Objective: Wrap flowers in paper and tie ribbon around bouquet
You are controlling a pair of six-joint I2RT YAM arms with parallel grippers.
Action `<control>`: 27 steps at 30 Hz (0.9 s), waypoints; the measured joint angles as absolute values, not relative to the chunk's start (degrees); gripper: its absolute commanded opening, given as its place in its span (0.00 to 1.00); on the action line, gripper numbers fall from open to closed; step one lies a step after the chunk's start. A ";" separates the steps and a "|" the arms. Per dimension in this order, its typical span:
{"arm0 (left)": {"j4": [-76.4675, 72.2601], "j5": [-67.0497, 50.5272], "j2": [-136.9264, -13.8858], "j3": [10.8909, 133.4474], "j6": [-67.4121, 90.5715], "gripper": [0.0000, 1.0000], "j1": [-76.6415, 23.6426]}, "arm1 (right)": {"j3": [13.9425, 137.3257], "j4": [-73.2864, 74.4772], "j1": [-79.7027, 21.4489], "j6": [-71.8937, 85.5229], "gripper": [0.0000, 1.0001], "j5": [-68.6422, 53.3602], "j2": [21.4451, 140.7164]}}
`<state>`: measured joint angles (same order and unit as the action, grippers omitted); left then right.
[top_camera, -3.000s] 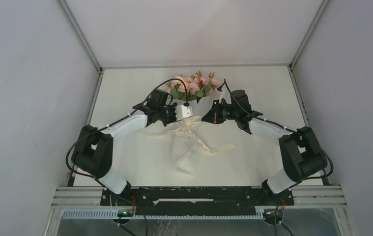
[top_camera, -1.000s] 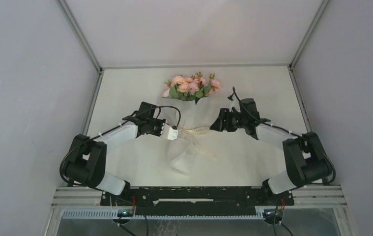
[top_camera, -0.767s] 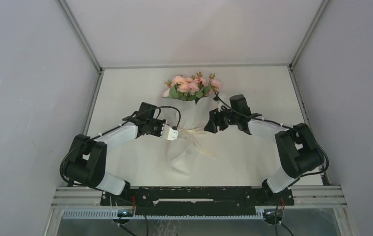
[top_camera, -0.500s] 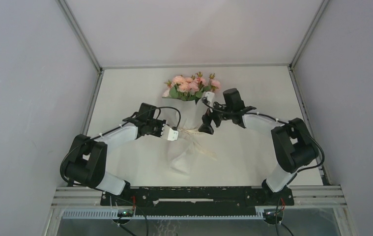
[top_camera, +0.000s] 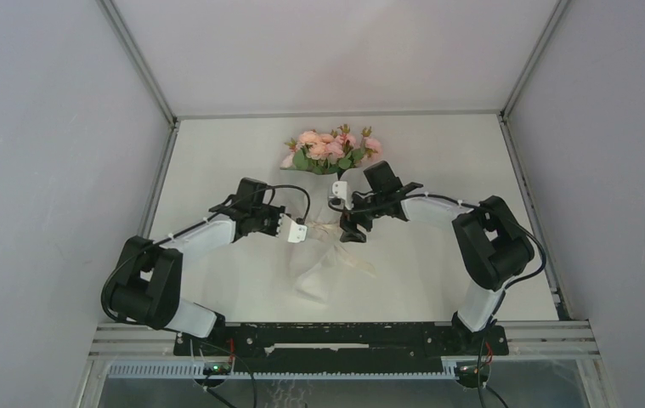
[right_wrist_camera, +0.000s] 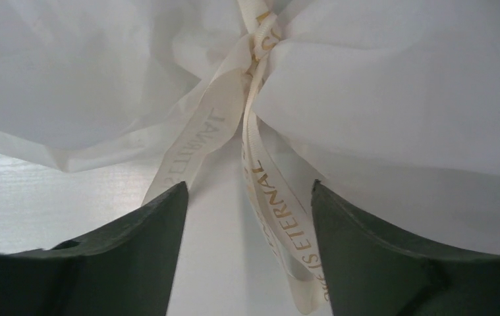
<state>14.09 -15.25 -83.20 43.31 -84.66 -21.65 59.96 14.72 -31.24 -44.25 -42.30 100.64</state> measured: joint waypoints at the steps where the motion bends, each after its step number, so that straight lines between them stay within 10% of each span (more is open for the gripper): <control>1: 13.89 -15.25 -83.11 43.00 -84.75 0.00 -21.43 | 60.10 14.72 -31.31 -44.18 0.73 -42.15 100.77; 10: 13.30 -15.86 -82.17 41.91 -85.14 0.00 -20.69 | 64.40 15.31 -32.10 -38.81 0.65 -37.69 105.84; 14: 12.10 -16.29 -81.65 41.85 -85.10 0.00 -20.64 | 65.78 16.32 -32.47 -37.65 0.18 -36.42 107.07; 17: 9.10 -16.78 -81.54 41.19 -84.93 0.00 -20.62 | 65.98 17.39 -32.58 -36.93 0.00 -36.56 107.07; 27: -7.66 -18.90 -83.64 40.40 -84.95 0.00 -20.32 | 65.06 21.02 -33.80 -31.55 0.00 -37.95 104.60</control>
<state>-7.66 -18.90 -83.64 40.40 -84.95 -20.32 65.06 21.02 -33.80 -31.55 -37.95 104.60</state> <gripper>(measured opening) 0.006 0.007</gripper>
